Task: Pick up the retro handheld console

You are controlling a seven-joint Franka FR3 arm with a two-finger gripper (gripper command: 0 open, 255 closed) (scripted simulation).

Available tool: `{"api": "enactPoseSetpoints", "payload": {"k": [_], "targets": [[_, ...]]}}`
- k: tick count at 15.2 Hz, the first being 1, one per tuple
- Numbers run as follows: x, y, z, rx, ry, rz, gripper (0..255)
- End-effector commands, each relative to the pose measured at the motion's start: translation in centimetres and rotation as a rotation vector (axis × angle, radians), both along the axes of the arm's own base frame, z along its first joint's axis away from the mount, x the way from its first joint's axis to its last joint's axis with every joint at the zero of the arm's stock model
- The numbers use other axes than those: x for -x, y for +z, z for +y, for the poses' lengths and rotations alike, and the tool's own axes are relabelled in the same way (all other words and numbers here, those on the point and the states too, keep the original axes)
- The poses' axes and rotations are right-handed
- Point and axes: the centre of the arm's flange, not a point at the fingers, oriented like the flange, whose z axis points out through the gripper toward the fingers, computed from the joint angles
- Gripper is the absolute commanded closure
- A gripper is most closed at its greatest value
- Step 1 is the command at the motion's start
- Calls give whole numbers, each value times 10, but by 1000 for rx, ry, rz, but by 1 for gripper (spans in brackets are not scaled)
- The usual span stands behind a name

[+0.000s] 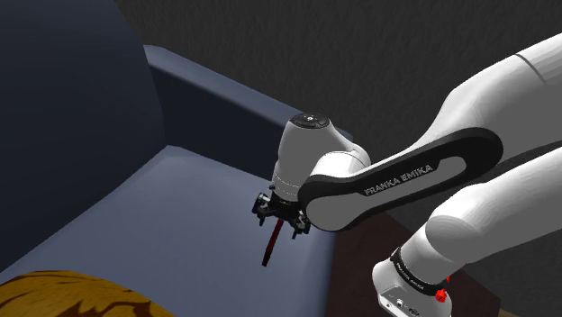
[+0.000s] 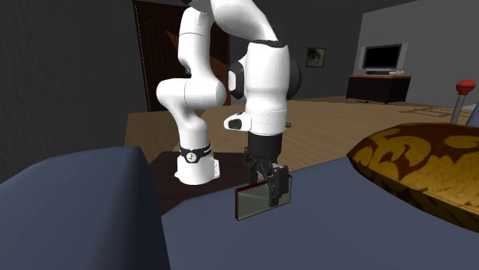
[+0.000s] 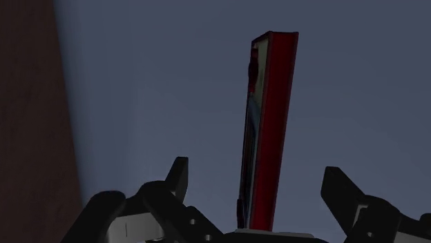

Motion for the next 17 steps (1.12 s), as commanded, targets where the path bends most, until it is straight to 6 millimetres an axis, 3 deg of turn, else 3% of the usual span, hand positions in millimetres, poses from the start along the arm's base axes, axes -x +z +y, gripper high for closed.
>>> {"api": "enactPoseSetpoints", "payload": {"k": [1, 2, 11, 17], "targets": [[0, -4, 0, -1, 0, -1, 0], [0, -3, 0, -1, 0, -1, 255], [0, -4, 0, -1, 0, -1, 255], [0, 28, 0, -1, 0, -1, 255]]}}
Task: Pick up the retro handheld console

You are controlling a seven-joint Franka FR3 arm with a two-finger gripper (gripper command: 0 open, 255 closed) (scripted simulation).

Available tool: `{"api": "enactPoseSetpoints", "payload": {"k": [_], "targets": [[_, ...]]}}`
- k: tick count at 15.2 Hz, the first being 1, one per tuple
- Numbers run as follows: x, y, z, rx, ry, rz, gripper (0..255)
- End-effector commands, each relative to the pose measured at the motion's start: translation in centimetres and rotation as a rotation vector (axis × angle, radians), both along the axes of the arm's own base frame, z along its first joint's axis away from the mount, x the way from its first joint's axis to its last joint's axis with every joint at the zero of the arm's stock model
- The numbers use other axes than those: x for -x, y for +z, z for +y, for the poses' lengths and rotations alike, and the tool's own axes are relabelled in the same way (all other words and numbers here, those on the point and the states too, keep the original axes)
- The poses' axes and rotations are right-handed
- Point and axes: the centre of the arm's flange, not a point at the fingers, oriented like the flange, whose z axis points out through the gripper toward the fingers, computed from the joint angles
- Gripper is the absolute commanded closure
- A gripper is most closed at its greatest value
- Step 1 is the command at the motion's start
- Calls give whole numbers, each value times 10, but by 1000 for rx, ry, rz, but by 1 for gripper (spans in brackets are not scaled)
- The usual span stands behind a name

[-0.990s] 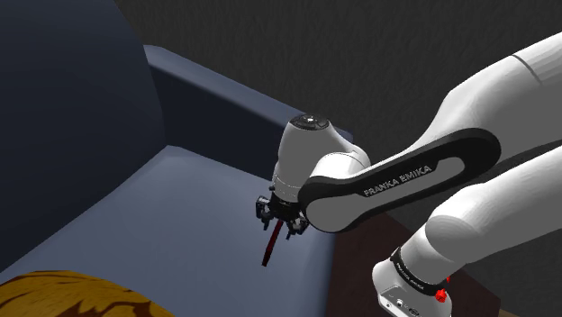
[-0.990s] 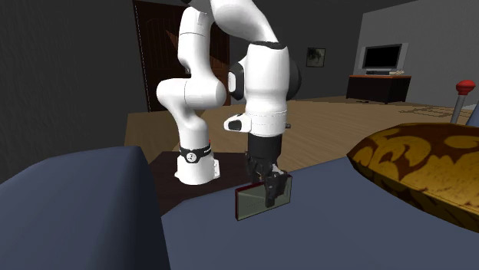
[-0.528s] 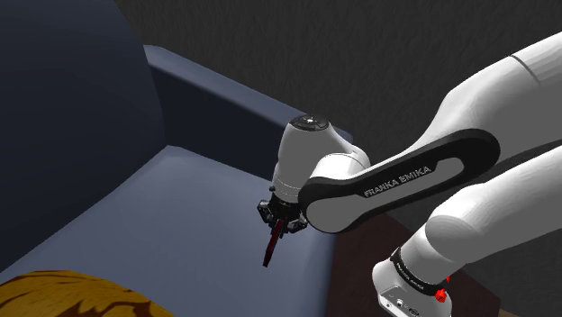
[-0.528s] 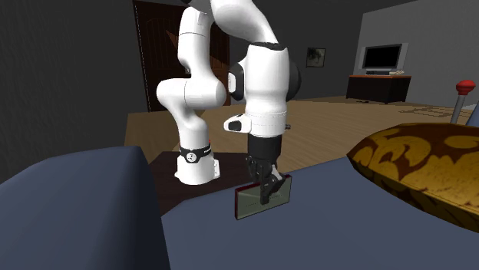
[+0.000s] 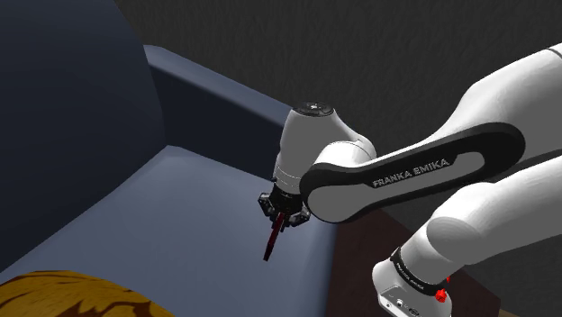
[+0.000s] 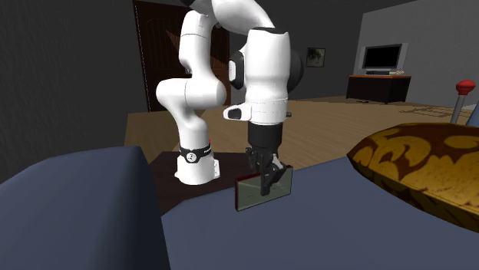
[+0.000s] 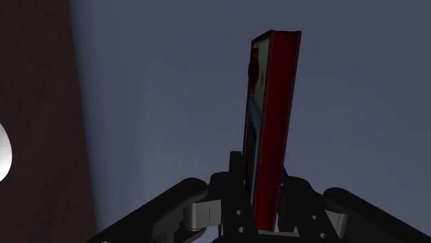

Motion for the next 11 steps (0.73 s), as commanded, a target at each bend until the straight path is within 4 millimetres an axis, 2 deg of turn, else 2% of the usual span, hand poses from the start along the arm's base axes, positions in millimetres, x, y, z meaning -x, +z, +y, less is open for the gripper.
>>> {"api": "enactPoseSetpoints", "payload": {"k": [1, 9, 11], "targets": [[1, 11, 1, 0, 0, 1, 255], [1, 53, 1, 0, 0, 1, 255], [1, 54, 1, 0, 0, 1, 255]]}}
